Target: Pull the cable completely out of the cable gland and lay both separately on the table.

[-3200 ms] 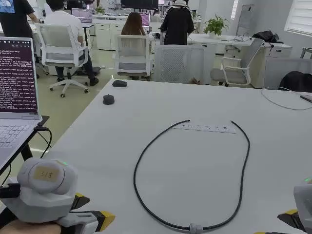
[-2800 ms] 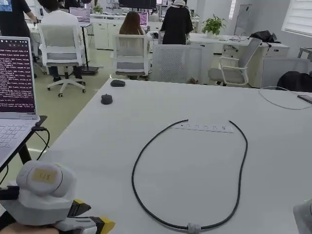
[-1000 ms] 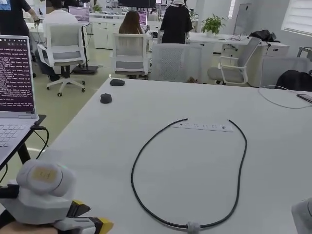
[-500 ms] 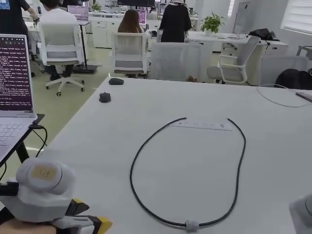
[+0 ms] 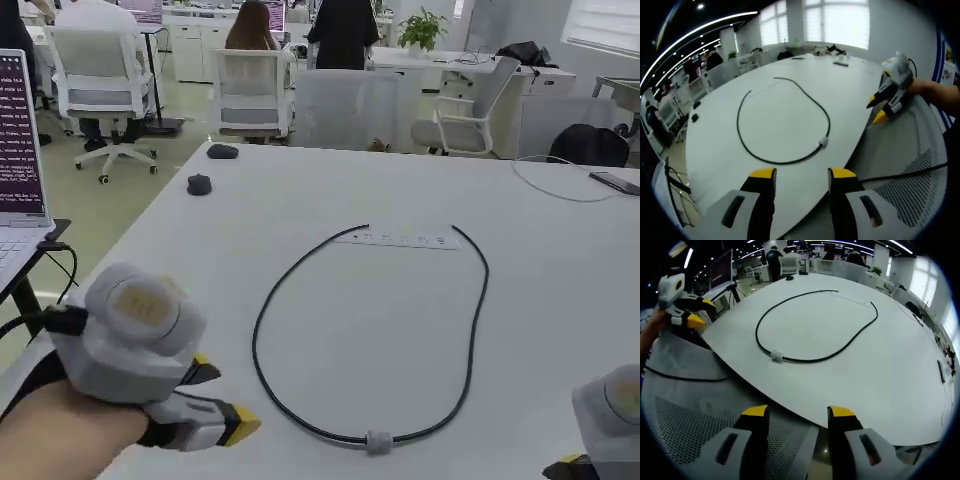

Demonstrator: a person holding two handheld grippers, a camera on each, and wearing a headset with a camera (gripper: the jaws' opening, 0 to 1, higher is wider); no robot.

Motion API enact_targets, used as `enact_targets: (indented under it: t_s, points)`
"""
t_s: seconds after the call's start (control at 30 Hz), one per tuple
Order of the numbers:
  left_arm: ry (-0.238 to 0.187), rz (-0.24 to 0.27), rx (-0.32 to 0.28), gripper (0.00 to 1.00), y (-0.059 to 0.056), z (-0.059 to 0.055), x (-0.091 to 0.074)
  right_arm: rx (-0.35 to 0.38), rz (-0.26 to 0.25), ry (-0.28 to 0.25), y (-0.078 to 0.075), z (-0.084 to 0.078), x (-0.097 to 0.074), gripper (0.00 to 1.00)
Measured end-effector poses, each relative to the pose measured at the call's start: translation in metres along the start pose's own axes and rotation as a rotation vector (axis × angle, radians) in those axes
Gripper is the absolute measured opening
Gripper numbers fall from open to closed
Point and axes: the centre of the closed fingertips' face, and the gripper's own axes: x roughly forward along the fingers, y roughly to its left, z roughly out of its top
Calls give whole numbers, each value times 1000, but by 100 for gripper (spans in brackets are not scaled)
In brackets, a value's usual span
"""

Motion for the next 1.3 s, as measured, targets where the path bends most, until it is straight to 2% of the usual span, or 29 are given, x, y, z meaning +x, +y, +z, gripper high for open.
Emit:
enact_targets:
  t_s: [0.1, 0.27, 0.37, 0.43, 0.53, 0.6, 0.67, 0.8, 0.87, 0.93, 1.07, 1.17, 1.3]
  points:
    - [8, -39, 76, 42, -12, 16, 19, -1, -2, -3, 0, 0, 0, 48]
    - [12, -122, 151, 42, -35, 39, 48, -3, -2, -5, 0, 1, -1, 48]
    - [15, -155, 175, 41, -44, 46, 63, -2, -2, -9, 1, 1, -1, 48]
    - [30, -175, 188, 40, -48, 46, 77, -4, -3, -11, 1, 2, -1, 48]
    - [64, -196, 241, 40, -53, 41, 96, -4, -2, -13, 1, 2, -2, 48]
    - [43, -221, 316, 44, -59, 43, 108, -4, 0, -14, 2, 2, -1, 48]
    - [71, -255, 370, 45, -66, 36, 118, -4, 1, -14, 2, 3, -1, 48]
    - [109, -295, 401, 40, -71, 25, 141, -7, 7, -13, 3, 2, -1, 47]
    - [139, -306, 404, 38, -70, 15, 152, -6, 7, -12, 3, 2, -1, 47]
    - [161, -325, 380, 36, -71, 4, 162, -4, 7, -12, 3, 2, -1, 47]
    - [185, -340, 363, 34, -70, -12, 171, -1, 8, -15, 2, 2, -1, 47]
    - [190, -347, 333, 32, -70, -18, 176, 2, 9, -18, 2, 2, -1, 47]
    - [187, -345, 321, 30, -70, -23, 181, 6, 9, -22, 2, 3, -1, 47]
